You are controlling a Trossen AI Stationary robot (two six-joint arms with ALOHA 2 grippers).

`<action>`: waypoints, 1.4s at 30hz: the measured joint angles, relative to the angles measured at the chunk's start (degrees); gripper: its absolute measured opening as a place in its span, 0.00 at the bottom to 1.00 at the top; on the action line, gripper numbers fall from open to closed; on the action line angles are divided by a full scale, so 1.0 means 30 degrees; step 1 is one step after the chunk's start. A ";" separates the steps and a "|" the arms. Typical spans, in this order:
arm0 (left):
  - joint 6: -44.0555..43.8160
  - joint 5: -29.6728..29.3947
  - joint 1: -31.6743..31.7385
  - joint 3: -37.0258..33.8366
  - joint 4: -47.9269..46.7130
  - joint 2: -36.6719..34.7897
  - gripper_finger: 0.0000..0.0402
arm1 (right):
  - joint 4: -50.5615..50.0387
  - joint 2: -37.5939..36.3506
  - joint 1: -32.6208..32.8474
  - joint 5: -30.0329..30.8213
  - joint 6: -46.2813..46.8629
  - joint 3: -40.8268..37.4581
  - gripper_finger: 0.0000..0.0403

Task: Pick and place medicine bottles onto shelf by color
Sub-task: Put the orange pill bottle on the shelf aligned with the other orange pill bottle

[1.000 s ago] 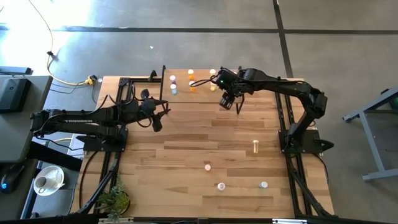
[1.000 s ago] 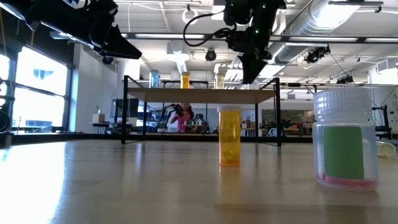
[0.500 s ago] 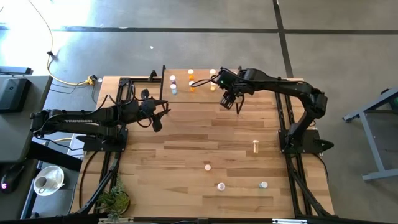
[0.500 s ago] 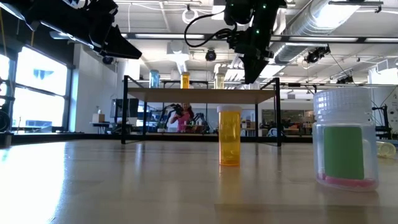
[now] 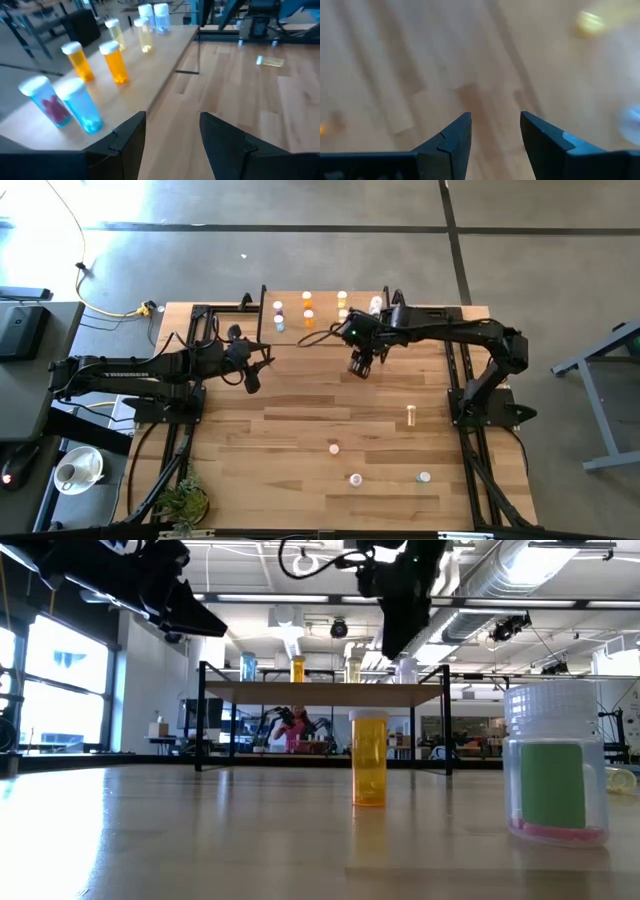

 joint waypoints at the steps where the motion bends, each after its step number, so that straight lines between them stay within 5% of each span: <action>1: -0.0332 0.0250 0.0000 0.0000 -0.0162 -0.0002 0.43 | 0.0191 0.0000 0.0163 -0.0617 -0.0489 0.0000 0.40; 14: -0.3614 0.1693 -0.0015 0.0000 -0.1777 -0.0002 0.43 | 0.2891 0.0058 0.2084 -0.5904 -0.5762 -0.0934 0.40; 34: -0.4633 0.1697 -0.0015 0.0000 -0.1769 0.0000 0.43 | 1.2754 0.0058 0.7480 -0.6861 -0.6334 -0.7138 0.40; 42: -0.4971 0.2243 -0.0015 0.0000 -0.1763 0.0004 0.43 | 1.6139 0.0051 0.9468 -0.5323 -0.5081 -0.8166 0.40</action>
